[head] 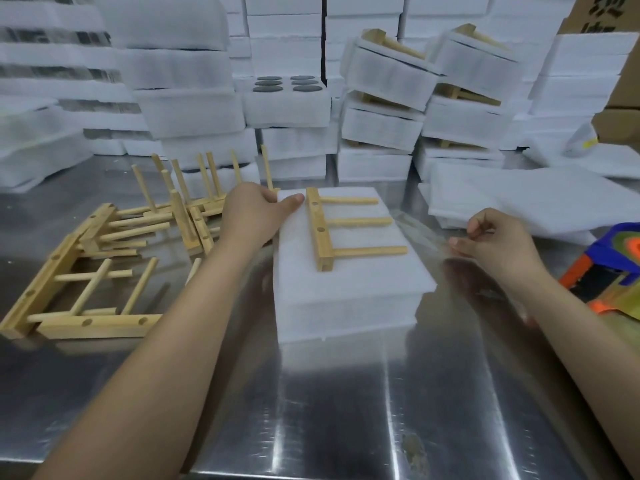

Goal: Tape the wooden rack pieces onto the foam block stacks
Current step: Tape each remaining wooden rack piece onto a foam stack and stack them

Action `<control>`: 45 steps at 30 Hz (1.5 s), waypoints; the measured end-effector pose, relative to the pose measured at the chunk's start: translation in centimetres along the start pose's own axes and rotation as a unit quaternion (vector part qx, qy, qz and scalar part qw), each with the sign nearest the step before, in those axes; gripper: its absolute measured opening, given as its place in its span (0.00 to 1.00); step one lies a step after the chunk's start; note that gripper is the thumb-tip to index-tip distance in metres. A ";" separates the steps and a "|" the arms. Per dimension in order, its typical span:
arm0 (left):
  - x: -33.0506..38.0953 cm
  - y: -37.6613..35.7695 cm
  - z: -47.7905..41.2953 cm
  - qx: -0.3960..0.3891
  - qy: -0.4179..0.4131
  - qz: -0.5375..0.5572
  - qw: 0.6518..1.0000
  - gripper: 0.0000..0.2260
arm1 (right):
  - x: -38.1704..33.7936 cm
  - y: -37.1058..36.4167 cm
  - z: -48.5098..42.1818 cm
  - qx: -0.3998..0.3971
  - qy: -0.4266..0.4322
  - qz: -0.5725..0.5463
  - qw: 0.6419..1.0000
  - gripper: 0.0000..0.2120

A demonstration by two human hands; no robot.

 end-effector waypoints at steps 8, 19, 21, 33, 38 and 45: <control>-0.1 -0.8 0.0 -0.059 0.033 0.134 0.989 0.13 | 0.2 0.1 -0.1 -0.005 -0.008 0.008 1.000 0.15; 0.6 -0.3 0.3 -0.139 -0.034 -0.018 0.990 0.10 | -0.5 0.6 -0.1 0.003 -0.005 -0.045 0.999 0.17; 0.3 -0.4 0.4 -0.160 -0.019 -0.001 0.987 0.16 | -0.7 0.8 -0.1 0.008 0.000 -0.056 0.998 0.17; -1.8 -1.8 1.3 -0.224 0.082 -0.013 0.971 0.21 | -0.7 0.7 0.2 -0.006 -0.011 -0.060 0.998 0.16; -2.5 -1.6 1.4 -0.249 0.198 0.105 0.942 0.16 | -0.3 -0.1 0.4 -0.035 -0.043 -0.086 0.995 0.16; -1.5 -2.7 1.0 -0.256 0.191 -0.017 0.948 0.22 | 0.2 -1.1 0.8 -0.059 -0.087 -0.125 0.987 0.16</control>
Point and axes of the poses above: each hand's wrist, its own z-axis away from the middle knuckle, its own y-axis out of the back of the hand, x = y × z, the point moved 8 cm from there along -z, towards the middle knuckle, and after that the axes turned 3 degrees about x, right-handed, at the moved point
